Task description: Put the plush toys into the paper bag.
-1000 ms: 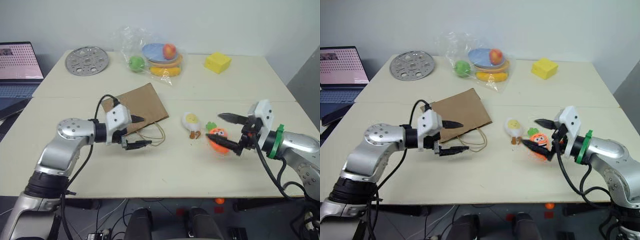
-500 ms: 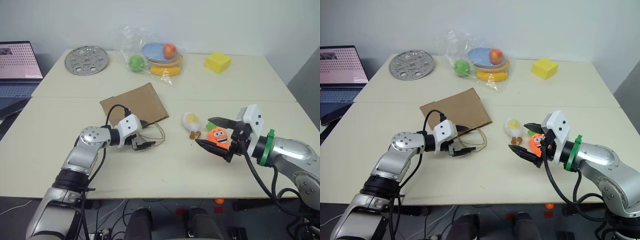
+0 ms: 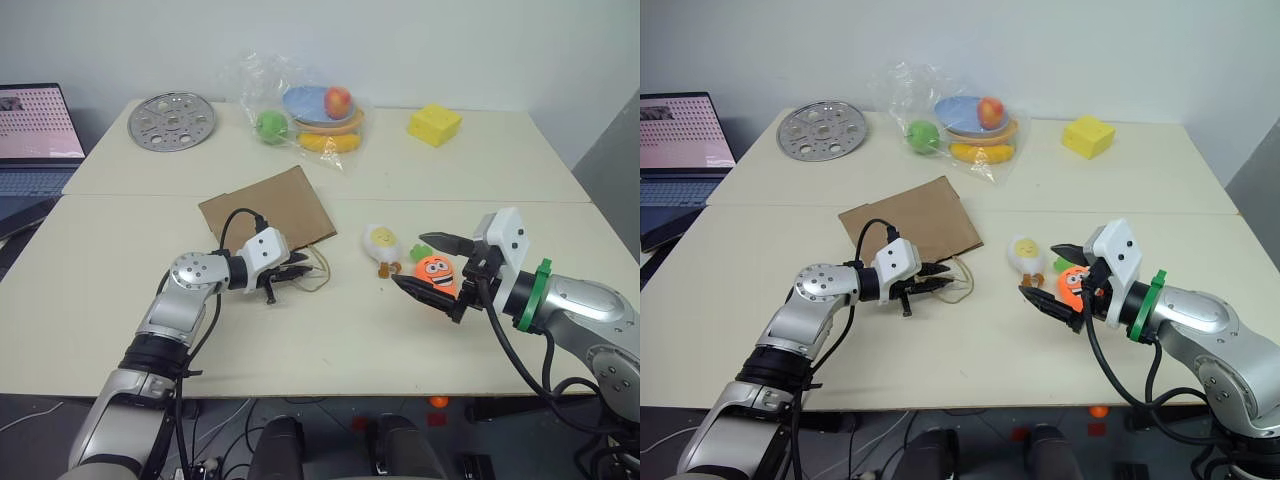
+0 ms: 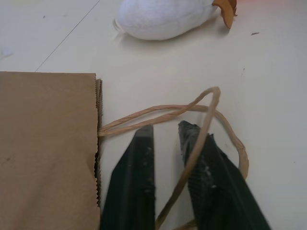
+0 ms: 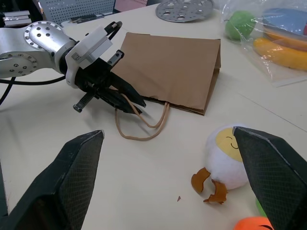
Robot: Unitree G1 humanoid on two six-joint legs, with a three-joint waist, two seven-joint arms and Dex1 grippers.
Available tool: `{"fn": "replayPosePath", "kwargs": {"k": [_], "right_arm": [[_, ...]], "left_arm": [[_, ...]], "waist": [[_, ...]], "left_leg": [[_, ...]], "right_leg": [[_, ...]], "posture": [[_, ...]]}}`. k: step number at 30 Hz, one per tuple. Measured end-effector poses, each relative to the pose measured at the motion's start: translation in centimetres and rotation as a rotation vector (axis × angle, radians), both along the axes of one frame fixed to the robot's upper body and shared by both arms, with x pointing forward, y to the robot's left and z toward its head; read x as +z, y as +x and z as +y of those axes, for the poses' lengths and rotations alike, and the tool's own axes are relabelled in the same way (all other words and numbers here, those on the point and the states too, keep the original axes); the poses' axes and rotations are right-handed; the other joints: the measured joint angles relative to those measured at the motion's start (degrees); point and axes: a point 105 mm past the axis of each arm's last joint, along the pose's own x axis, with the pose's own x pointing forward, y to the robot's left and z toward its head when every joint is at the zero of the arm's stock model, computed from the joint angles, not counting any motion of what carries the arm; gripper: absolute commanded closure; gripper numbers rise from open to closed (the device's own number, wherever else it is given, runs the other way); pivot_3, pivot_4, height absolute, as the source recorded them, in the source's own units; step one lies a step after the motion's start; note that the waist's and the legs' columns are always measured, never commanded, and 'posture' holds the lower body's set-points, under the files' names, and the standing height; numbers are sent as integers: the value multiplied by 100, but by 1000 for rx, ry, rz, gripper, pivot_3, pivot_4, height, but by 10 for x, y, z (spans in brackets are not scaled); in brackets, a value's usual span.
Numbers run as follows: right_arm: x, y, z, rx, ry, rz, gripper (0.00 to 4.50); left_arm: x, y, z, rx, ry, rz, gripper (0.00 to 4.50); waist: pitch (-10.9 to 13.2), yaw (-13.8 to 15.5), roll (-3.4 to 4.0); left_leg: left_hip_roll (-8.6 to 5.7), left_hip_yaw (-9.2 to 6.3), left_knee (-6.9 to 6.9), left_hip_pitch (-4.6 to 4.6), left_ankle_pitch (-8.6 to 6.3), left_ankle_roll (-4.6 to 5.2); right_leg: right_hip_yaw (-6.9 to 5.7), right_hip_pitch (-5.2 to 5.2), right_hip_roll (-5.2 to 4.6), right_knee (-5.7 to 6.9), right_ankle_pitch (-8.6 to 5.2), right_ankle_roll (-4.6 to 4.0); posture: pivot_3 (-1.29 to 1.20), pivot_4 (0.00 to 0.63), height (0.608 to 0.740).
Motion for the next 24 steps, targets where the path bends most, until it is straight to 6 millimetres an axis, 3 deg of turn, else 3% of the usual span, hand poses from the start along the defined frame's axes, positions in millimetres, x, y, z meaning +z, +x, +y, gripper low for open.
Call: {"fn": "replayPosePath", "kwargs": {"k": [7,12,15,18,24], "right_arm": [[-3,5,-1,-30,-7,-20,0],[-16,17,12,-38,36,0,0],[-20,25,29,-12,71,-4,636],[-24,37,46,-7,84,-21,1664],[-31,55,82,34,91,-42,3971]], "left_arm": [[12,3,1,-11,-36,21,4488],[50,10,1,19,-196,72,4488],[83,9,-2,-6,-295,95,4500],[104,9,8,9,-350,93,4500],[107,8,8,10,-369,114,4500]], "waist": [[0,-1,0],[0,-13,0],[0,-24,0],[0,-45,0],[0,-17,0]], "left_leg": [[1,0,0,0,0,0],[1,-4,3,0,0,0],[2,-5,3,1,0,0],[3,-7,1,4,0,0],[2,-13,1,-1,0,0]], "right_leg": [[0,0,3,0,0,1],[-1,-1,7,7,0,2],[-1,-2,9,10,-1,4],[-1,-4,12,18,-4,8],[-5,-12,13,29,-5,10]], "posture": [[0,150,740],[0,150,740],[0,150,740],[0,150,740],[0,150,740]]}}
